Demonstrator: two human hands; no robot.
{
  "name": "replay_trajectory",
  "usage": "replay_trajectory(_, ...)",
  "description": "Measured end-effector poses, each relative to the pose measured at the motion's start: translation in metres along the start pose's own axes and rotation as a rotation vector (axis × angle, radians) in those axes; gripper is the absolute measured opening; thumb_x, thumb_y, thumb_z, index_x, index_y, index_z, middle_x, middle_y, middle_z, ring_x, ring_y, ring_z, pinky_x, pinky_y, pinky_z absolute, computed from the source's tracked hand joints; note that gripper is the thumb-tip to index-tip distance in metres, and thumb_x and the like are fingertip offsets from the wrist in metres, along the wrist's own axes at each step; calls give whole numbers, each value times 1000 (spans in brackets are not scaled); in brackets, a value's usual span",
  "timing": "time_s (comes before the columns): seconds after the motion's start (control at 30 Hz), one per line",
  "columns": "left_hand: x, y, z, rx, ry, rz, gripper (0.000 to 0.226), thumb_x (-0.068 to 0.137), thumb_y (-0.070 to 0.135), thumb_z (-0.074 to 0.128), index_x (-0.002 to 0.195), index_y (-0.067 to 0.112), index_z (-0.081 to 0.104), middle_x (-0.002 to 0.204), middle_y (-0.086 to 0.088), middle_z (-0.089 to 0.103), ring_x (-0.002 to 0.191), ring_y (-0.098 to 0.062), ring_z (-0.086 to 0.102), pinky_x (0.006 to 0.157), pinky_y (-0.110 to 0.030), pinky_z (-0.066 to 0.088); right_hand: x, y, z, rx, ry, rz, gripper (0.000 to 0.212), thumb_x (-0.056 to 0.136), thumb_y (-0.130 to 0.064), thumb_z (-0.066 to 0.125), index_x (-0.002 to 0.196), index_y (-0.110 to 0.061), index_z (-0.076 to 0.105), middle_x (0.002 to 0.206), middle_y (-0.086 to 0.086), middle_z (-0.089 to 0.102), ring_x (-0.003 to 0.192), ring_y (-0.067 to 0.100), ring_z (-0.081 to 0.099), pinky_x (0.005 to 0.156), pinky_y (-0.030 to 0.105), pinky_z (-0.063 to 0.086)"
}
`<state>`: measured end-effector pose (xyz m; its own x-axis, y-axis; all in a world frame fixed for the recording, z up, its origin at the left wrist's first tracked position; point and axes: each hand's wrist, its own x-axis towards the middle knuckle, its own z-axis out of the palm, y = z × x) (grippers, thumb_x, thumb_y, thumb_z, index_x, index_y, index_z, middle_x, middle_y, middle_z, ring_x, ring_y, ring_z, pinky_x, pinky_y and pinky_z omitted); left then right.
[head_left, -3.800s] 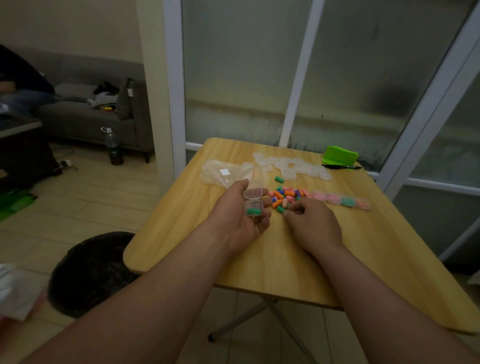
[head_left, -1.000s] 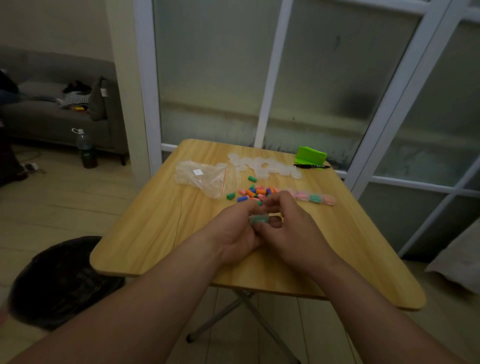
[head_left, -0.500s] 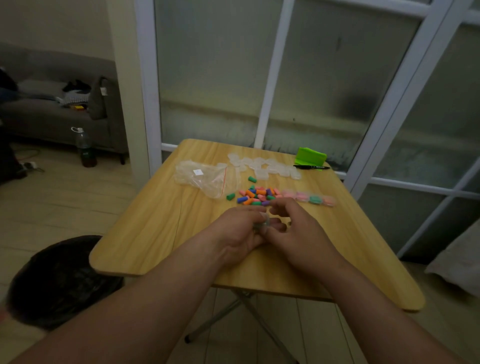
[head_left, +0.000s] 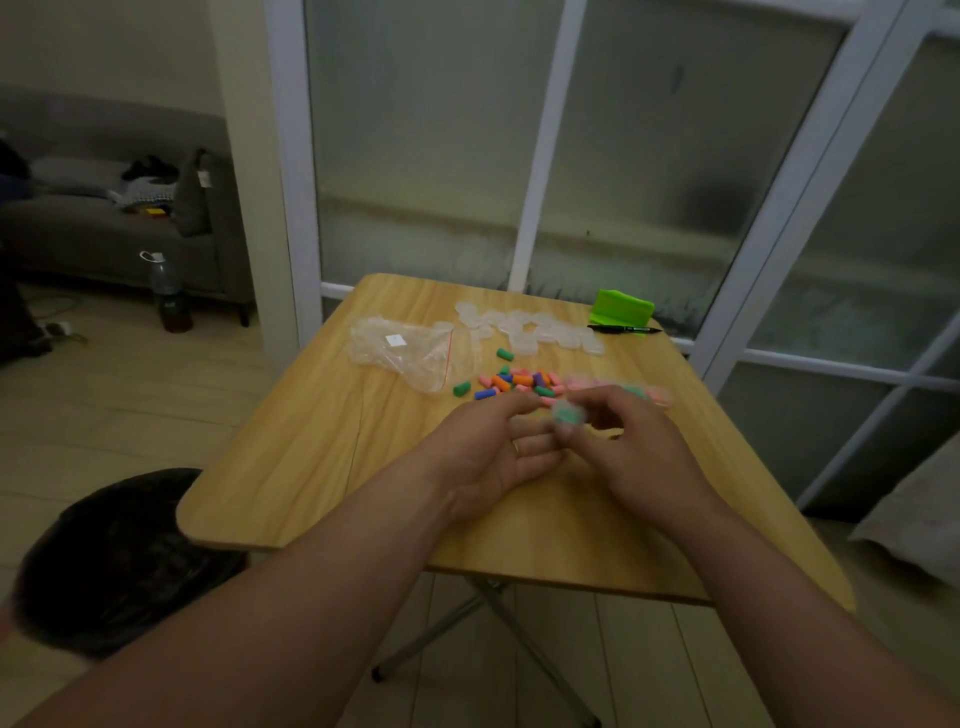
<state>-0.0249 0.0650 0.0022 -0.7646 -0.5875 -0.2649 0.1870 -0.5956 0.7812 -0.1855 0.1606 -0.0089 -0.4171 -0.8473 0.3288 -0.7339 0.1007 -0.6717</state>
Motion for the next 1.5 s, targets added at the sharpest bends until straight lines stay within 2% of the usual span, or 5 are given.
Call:
replay_trajectory(0.27,5,26,-19,-148,181,192,27,102,8,49,124,-5,58,116,-24,75,103,-34,77,105,-51,54,20,45,-15,-31,106,247,38,94,-35,79,127,-24,65,110,-11,64,101,4,60,72,20,44)
replay_trajectory(0.6,9,29,-19,-211,268,229,16,99,5,51,108,-3,60,112,-26,73,97,-35,78,91,-45,63,55,50,8,-152,64,183,30,93,-31,80,118,-26,66,114,-8,68,102,10,63,87,34,53)
replay_trajectory(1.2,14,35,-26,-207,325,263,24,97,9,53,117,-2,60,114,-22,75,95,-32,79,92,-45,63,53,58,21,-167,176,169,30,94,-40,76,120,-27,69,115,-7,68,101,11,64,81,34,52)
replay_trajectory(1.4,17,48,-30,-242,367,294,26,96,15,56,116,2,66,115,-17,76,90,-27,74,75,-34,64,53,55,18,-95,271,183,14,101,-32,69,112,-25,71,106,-9,70,91,2,59,69,23,43)
replay_trajectory(1.5,20,58,-28,-245,383,327,22,96,17,56,110,5,67,105,-13,77,81,-23,70,71,-31,57,63,54,15,-124,248,165,11,101,-29,67,111,-25,71,104,-8,69,96,9,61,73,29,47)
